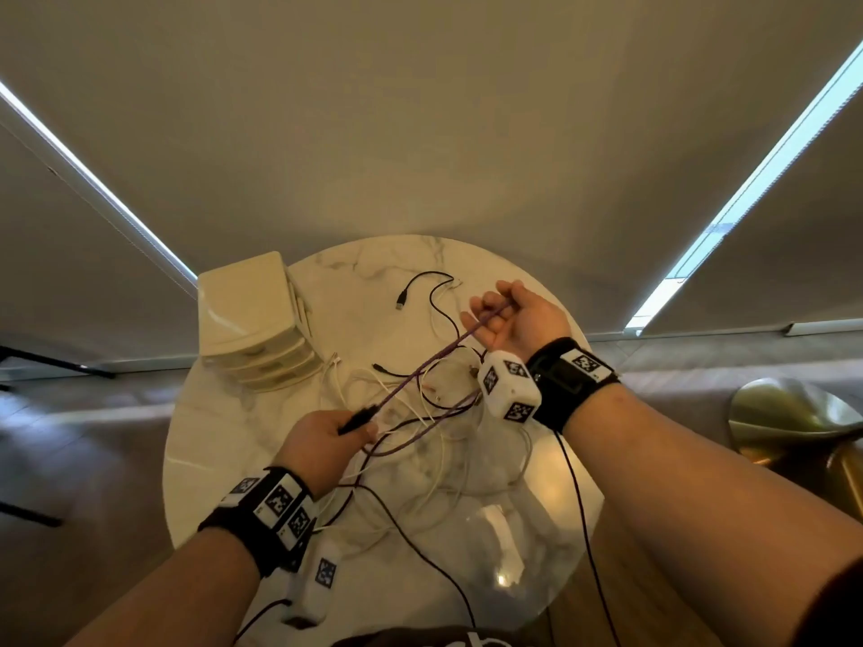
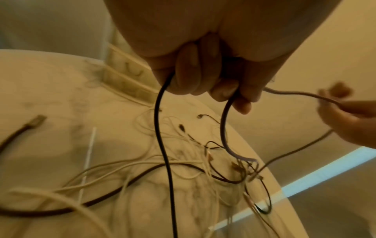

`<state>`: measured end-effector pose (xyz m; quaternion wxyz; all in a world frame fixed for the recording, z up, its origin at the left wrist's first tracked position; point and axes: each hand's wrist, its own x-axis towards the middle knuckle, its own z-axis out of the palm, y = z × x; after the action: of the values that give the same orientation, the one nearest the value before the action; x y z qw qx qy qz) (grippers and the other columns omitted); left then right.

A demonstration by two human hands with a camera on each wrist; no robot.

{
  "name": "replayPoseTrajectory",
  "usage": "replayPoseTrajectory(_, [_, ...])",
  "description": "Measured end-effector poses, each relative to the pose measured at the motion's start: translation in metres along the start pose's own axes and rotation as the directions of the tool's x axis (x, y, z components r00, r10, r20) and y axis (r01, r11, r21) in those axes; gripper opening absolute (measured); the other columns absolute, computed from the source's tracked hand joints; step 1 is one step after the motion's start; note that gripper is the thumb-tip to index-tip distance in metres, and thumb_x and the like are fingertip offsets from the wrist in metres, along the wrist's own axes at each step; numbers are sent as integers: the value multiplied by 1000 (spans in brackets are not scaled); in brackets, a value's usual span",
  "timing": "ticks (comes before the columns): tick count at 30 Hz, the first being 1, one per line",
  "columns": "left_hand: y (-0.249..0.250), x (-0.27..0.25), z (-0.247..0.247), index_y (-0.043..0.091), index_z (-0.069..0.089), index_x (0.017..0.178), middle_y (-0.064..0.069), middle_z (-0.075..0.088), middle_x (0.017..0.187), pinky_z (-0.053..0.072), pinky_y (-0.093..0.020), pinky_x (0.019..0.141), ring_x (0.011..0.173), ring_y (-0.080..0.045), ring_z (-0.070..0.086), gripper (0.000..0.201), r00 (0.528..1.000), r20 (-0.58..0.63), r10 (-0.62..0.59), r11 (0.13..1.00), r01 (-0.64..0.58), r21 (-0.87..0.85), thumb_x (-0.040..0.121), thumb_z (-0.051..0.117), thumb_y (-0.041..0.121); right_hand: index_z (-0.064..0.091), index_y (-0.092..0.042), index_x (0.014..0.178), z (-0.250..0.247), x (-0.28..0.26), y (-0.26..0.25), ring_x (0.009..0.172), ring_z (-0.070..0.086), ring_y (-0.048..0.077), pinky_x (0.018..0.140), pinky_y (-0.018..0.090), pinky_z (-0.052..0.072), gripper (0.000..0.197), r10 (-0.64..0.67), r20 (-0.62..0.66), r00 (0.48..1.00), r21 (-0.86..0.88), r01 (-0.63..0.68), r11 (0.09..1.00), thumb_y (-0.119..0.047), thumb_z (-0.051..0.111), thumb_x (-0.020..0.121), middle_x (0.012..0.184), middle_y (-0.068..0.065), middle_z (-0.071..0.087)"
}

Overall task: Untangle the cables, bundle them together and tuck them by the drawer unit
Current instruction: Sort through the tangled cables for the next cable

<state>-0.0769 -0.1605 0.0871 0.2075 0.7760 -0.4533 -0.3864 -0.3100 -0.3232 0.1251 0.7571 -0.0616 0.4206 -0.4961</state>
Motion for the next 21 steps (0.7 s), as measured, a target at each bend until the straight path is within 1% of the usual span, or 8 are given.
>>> replayPoseTrajectory(3, [-26, 6, -12, 21, 77, 73, -5, 64, 63, 43, -32, 64, 66, -24, 61, 24, 991, -79, -106, 994, 105, -18, 94, 71, 30, 55, -11, 94, -9, 13, -10, 55, 54, 20, 65, 39, 58, 29, -21, -127, 992, 16, 24, 1000, -29, 40, 110, 58, 3, 46])
replayPoseTrajectory(6, [-53, 13, -30, 20, 77, 73, -9, 64, 66, 46, -39, 68, 67, -30, 59, 24, 955, -177, -240, 971, 231, -68, 94, 71, 30, 55, -13, 93, -19, 18, -13, 45, 36, 15, 54, 27, 42, 30, -41, -200, 979, -36, 35, 999, -31, 37, 110, 54, -1, 37])
replayPoseTrajectory(8, [-68, 16, -40, 21, 77, 71, -13, 65, 69, 52, -48, 73, 65, -33, 57, 24, 929, -221, -298, 954, 280, -111, 93, 72, 31, 54, -15, 93, -24, 15, -13, 42, 27, 14, 52, 24, 33, 28, -68, -216, 974, -122, 42, 992, -29, 37, 110, 53, -3, 33])
replayPoseTrajectory(10, [-77, 19, -44, 21, 78, 77, -15, 66, 73, 54, -50, 77, 66, -32, 56, 22, 914, -242, -325, 945, 307, -110, 93, 71, 33, 53, -17, 94, -27, 9, -8, 44, 23, 13, 48, 24, 27, 25, -88, -194, 977, -221, 44, 974, -30, 38, 108, 55, -4, 32])
replayPoseTrajectory(13, [-65, 19, -42, 11, 77, 105, -9, 65, 78, 49, -43, 78, 77, -32, 59, 27, 932, -245, -266, 964, 262, -50, 93, 72, 35, 52, -19, 89, -26, -5, 10, 47, 19, 13, 44, 24, 19, 27, -93, -36, 995, -412, 70, 909, -32, 37, 108, 57, -4, 30])
replayPoseTrajectory(16, [-28, 12, -35, 13, 71, 117, -2, 65, 83, 43, -36, 78, 78, -21, 59, 29, 953, -287, -99, 995, 86, -60, 90, 75, 24, 54, -21, 86, -27, -17, 33, 49, 24, 14, 47, 26, 19, 33, -78, 208, 975, -654, 198, 730, -34, 35, 109, 58, -5, 35])
replayPoseTrajectory(19, [23, 2, -25, 25, 75, 92, 12, 69, 72, 48, -33, 73, 71, -6, 62, 5, 954, -291, 70, 979, -122, -165, 92, 73, 29, 57, -26, 83, -32, -29, 54, 52, 36, 13, 48, 29, 31, 36, -23, 441, 897, -806, 407, 429, -44, 37, 107, 61, -7, 44])
replayPoseTrajectory(21, [55, -3, -19, 24, 76, 86, 16, 69, 65, 43, -29, 59, 54, 1, 55, 16, 959, -233, 160, 945, -217, -243, 96, 69, 34, 57, -30, 86, -32, -40, 63, 57, 44, 10, 57, 30, 39, 34, 44, 560, 827, -816, 542, 203, -50, 37, 106, 65, -9, 49])
